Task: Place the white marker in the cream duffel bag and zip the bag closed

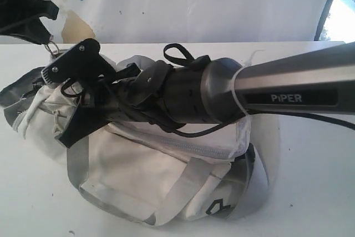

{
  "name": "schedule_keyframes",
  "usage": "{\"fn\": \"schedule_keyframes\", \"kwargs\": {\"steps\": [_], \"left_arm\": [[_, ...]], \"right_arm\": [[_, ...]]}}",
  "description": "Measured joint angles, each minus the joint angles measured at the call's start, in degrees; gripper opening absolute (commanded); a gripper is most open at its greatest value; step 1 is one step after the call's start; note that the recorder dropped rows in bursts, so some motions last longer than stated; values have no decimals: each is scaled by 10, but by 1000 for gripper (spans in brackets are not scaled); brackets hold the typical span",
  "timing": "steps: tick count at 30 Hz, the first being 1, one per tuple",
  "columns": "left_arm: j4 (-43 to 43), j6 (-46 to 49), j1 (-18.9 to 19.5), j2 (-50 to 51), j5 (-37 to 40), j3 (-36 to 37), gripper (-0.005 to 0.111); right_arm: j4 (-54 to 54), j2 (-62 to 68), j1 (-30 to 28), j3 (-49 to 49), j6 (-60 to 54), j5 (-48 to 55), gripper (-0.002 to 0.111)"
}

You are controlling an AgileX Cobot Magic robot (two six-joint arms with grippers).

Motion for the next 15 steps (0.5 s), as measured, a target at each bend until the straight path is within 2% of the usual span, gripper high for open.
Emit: {"fn": "schedule_keyframes", "kwargs": {"steps": [1, 2, 6, 9, 15], "left_arm": [[0, 1, 0, 0, 0, -4, 0], [22, 10, 3, 0, -61, -20, 0], [55, 5, 12, -7, -135, -38, 0], [56, 11, 8, -1, -92, -38, 0], [52, 60, 7, 0, 51, -38, 0]], "right_arm": [[0, -1, 0, 0, 0, 0, 0], [0, 0, 0, 8, 0, 26, 0], [-6, 16, 8, 21, -1, 57, 0], [-8, 16, 10, 21, -1, 51, 0], [-9, 14, 13, 21, 2, 45, 0]]}}
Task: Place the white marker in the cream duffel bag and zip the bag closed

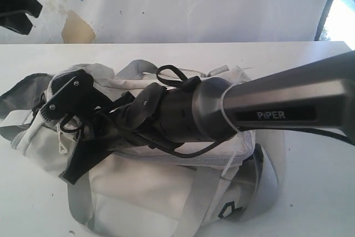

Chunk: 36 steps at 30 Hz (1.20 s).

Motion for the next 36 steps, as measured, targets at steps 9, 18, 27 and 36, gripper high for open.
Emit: {"fn": "schedule_keyframes", "kwargs": {"steps": [9, 18, 27, 36], "left_arm": [[7, -27, 0, 12, -13, 0, 52], [-36, -21, 0, 106, -62, 0, 67], [-80, 2, -12, 209, -68, -40, 67], [-124, 35, -35, 240, -58, -58, 52]], "right_arm": [[0, -9, 0, 0, 24, 19, 0], [-129, -34, 0, 3, 96, 81, 0], [-345, -41, 1, 30, 243, 117, 0], [-357, -41, 1, 38, 249, 117, 0]]}}
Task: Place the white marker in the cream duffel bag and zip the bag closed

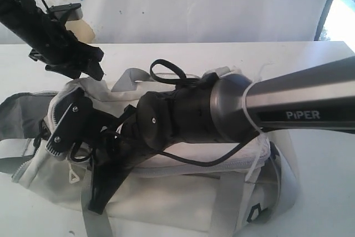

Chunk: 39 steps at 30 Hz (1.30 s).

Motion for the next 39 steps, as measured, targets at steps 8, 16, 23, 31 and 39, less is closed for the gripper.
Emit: {"fn": "schedule_keyframes", "kwargs": {"steps": [8, 16, 23, 31, 39], "left_arm": [[25, 4, 0, 6, 15, -1, 43], [14, 4, 0, 28, 33, -1, 42], [-47, 9, 0, 28, -39, -1, 0], [-156, 0, 16, 30, -73, 1, 0], [-343, 4, 58, 36, -57, 5, 0]], "right_arm": [[-3, 0, -3, 0, 22, 0, 0], [-3, 1, -20, 1, 35, 2, 0], [-3, 1, -21, 1, 35, 2, 0], [-35, 1, -26, 12, 43, -8, 0], [-48, 0, -28, 23, 57, -50, 0]]}}
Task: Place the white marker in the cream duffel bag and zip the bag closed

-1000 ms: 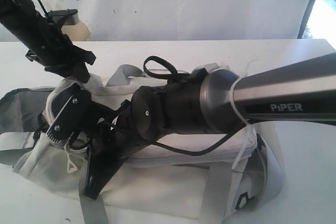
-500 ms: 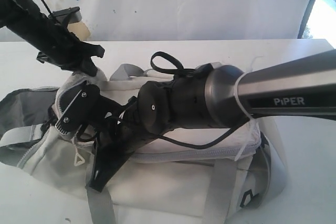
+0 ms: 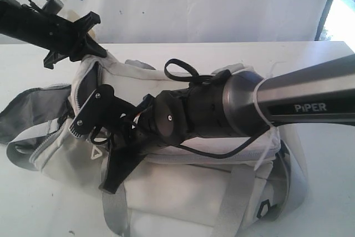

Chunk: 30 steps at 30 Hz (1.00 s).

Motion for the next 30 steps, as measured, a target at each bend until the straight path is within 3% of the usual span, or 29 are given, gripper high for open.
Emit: {"fn": "schedule_keyframes", "kwargs": {"steps": [5, 11, 17, 21, 24, 26, 30], "left_arm": [[-32, 14, 18, 1, 16, 1, 0], [4, 15, 27, 1, 4, 1, 4], [-25, 71, 33, 1, 13, -1, 49], [-34, 113, 38, -1, 7, -4, 67], [-31, 134, 38, -10, 21, -4, 66], [-19, 128, 38, -25, 50, -4, 58], [71, 45, 38, -63, 129, -4, 49]], "right_arm": [[-1, -7, -3, 1, 26, -10, 0], [-2, -19, -3, 5, 56, -28, 0], [-2, -12, -3, 6, 63, -4, 0], [-2, -9, 0, 11, 64, 12, 0], [-2, -11, 0, 11, 64, 13, 0], [-2, -13, 0, 11, 65, 14, 0], [-3, -13, -4, 11, 109, 9, 8]]}}
